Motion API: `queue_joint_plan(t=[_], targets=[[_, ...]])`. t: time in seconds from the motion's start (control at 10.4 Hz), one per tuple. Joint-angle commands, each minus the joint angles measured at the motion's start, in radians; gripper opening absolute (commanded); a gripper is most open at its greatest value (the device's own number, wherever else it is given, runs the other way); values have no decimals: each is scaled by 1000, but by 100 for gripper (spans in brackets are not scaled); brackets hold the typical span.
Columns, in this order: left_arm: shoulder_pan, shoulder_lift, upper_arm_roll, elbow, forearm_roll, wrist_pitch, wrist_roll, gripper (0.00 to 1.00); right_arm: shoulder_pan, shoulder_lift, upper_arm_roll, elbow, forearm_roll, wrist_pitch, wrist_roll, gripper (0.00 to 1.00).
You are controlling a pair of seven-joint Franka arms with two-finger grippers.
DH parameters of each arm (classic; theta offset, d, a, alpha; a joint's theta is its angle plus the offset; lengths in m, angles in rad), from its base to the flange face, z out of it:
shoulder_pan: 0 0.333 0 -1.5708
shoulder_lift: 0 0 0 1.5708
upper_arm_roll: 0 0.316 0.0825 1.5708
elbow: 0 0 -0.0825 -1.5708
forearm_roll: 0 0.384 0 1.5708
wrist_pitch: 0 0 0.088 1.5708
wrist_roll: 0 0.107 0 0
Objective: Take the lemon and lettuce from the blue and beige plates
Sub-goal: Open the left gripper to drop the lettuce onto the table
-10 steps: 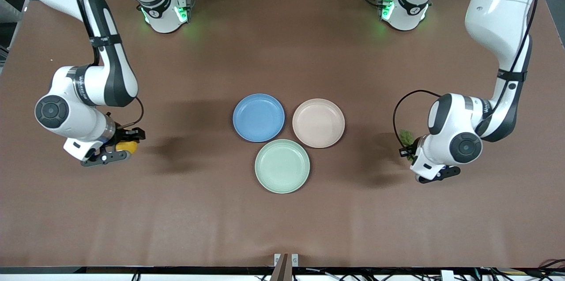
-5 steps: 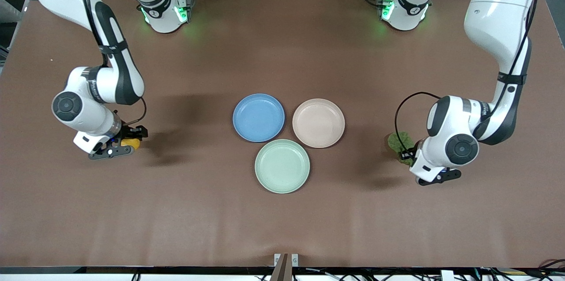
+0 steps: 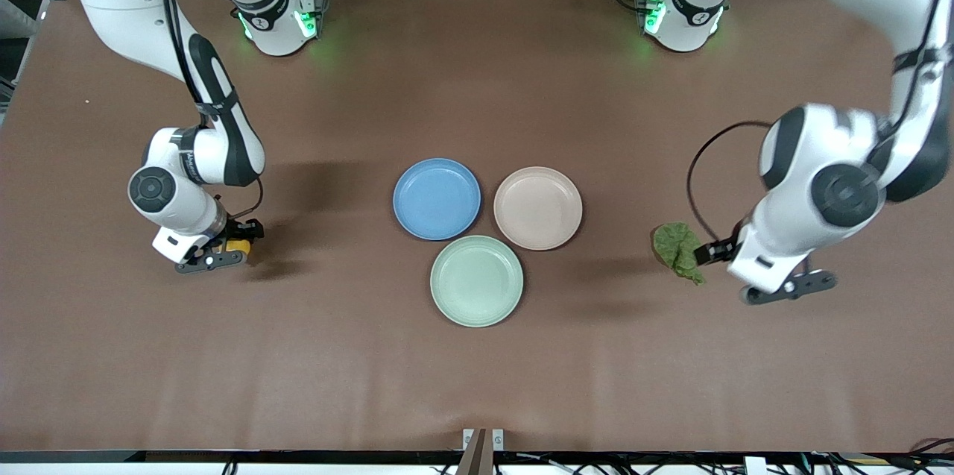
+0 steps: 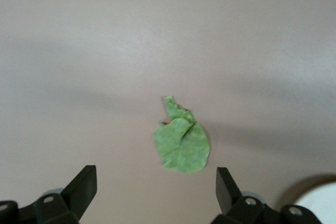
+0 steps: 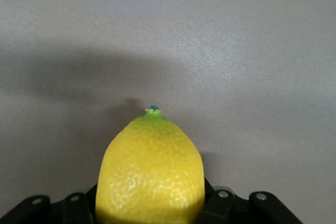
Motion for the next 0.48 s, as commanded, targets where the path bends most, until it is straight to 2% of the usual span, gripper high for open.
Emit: queue_joint_plan(t=[0.0, 0.19, 0.29, 0.39], targets=[[10, -131, 5, -31, 9, -68, 65, 100, 1, 23, 21, 2, 9, 42, -1, 36], [10, -206, 5, -14, 6, -126, 105, 100, 3, 29, 23, 5, 39, 42, -2, 38], [10, -238, 3, -9, 5, -152, 137, 100, 6, 29, 26, 10, 41, 41, -2, 54], [10, -271, 3, -11, 2, -172, 160, 100, 6, 27, 26, 14, 41, 39, -2, 100]])
